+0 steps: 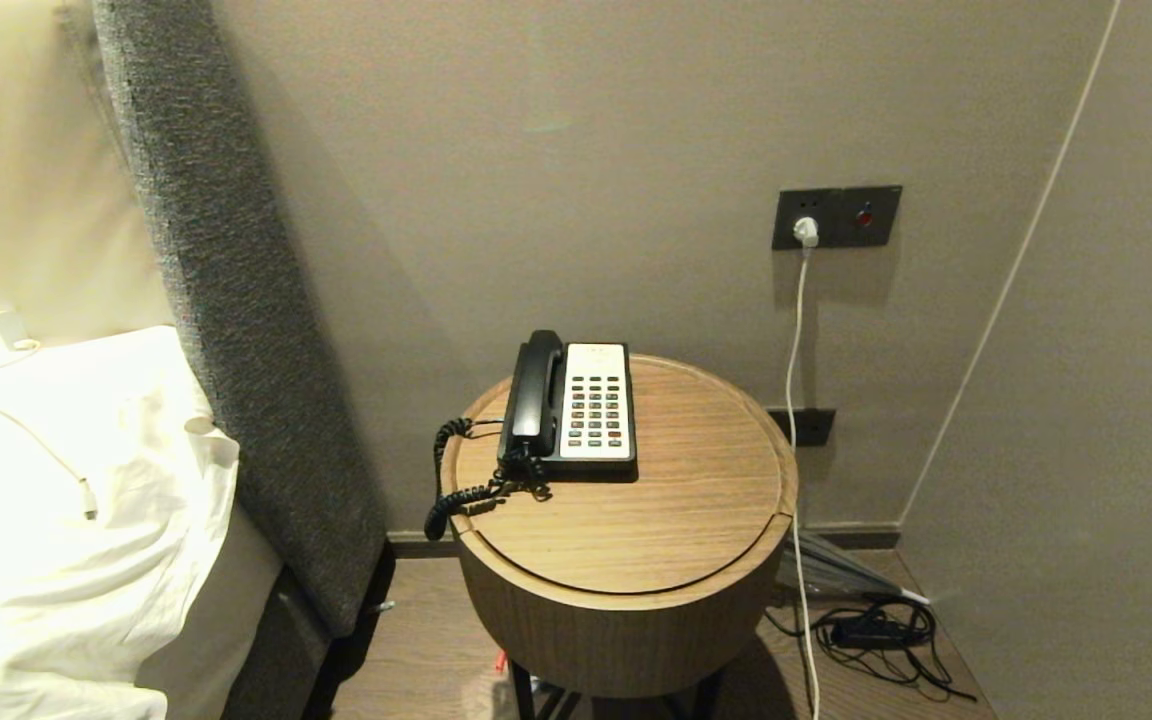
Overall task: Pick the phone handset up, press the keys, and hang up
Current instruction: Pick up the desk phone handset
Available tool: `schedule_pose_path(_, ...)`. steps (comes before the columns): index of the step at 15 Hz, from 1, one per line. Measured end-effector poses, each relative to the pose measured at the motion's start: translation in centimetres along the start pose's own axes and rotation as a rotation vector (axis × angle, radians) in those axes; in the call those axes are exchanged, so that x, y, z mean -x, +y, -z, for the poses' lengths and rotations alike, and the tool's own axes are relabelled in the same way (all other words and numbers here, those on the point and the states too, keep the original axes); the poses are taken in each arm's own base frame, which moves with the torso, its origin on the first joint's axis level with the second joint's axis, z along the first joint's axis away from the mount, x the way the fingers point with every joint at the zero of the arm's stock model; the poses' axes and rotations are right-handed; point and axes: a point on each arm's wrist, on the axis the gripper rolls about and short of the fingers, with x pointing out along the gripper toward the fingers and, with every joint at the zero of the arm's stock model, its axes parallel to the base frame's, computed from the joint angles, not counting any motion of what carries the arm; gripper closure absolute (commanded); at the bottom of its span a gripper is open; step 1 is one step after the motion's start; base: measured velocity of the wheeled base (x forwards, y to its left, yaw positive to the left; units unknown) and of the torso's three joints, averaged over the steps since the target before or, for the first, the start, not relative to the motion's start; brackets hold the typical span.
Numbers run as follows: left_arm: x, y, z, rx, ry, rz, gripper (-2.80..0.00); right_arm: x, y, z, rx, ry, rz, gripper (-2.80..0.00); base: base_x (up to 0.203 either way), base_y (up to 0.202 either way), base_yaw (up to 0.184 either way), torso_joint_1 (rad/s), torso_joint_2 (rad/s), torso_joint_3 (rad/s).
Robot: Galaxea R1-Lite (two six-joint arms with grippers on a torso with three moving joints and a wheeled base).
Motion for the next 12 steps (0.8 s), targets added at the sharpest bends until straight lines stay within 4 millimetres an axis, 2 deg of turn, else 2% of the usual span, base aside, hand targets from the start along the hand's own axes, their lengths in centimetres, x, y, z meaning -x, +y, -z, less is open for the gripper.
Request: schedule_pose_path(12, 0.00, 0.00, 0.00, 0.001, 0.000, 0.000, 0.00, 0.00, 0.00, 0.02, -0.001, 0.001, 0.000, 0.00, 0.000, 0.000, 0.000, 0.000, 0.00, 0.000)
